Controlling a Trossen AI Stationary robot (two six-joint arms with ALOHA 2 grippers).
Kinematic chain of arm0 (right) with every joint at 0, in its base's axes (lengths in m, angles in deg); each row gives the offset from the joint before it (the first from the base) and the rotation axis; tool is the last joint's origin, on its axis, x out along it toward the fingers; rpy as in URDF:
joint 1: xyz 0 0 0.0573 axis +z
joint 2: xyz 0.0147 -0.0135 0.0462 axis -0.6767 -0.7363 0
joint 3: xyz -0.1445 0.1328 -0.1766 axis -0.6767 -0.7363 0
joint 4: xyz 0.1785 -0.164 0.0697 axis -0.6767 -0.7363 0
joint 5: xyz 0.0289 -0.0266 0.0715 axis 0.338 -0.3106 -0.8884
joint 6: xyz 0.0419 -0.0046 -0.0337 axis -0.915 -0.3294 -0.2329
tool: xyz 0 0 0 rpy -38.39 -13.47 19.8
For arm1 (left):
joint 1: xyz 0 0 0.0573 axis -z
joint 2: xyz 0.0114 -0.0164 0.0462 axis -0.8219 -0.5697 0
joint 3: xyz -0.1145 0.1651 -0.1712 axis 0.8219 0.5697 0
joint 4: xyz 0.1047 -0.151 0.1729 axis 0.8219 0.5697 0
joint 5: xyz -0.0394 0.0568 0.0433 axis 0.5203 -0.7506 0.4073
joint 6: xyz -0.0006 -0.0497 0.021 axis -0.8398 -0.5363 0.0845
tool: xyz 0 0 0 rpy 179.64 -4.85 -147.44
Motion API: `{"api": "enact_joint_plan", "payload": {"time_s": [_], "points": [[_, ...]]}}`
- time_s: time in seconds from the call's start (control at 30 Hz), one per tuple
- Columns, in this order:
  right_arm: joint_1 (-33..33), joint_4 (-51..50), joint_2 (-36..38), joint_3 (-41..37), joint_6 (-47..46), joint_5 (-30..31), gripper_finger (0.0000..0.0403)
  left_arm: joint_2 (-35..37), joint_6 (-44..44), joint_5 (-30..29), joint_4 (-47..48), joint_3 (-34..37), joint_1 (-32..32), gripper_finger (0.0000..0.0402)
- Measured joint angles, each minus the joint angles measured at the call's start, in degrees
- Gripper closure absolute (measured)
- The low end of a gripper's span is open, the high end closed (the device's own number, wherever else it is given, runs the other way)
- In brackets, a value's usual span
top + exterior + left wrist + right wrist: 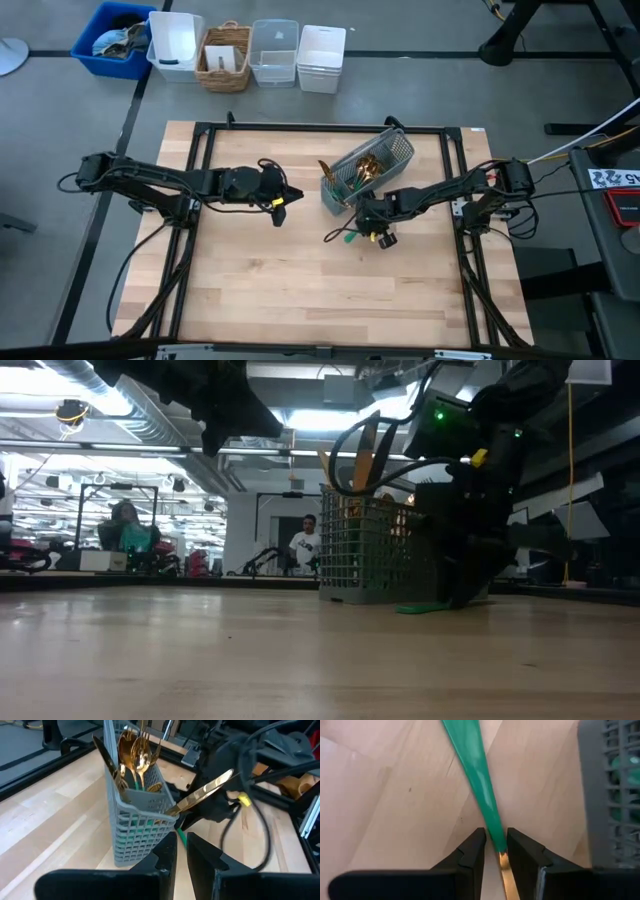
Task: Sort silverware
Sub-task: Put the knife into the basket
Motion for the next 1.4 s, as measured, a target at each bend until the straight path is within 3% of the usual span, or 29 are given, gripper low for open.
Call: {"api": "enact_joint_plan", "payload": {"time_s": [0.23, 0.6, 0.83, 1.07, 1.4], "points": [[-0.11, -2.39, -0.02, 0.00, -10.22, -5.29, 0.0315, 0.00, -0.01, 0.02, -0.06, -0.02, 0.00, 0.0369], [-0.04, -2.71, -0.09, -0.11, -19.59, -7.13, 0.0335, 0.00, -0.02, 0.02, -0.02, -0.02, 0.00, 0.0369], [0.06, -2.73, -0.07, -0.13, -23.00, -8.90, 0.0383, -0.01, -0.24, 0.04, -0.02, -0.02, 0.00, 0.0369], [0.11, -1.71, -0.11, -0.20, -24.16, -13.60, 0.0370, -0.02, -0.02, 0.04, 0.00, -0.02, 0.00, 0.0369], [0.11, -0.79, -0.15, -0.22, -24.63, -15.60, 0.0373, -0.02, -0.14, 0.04, 0.00, -0.02, 0.56, 0.0369]]}}
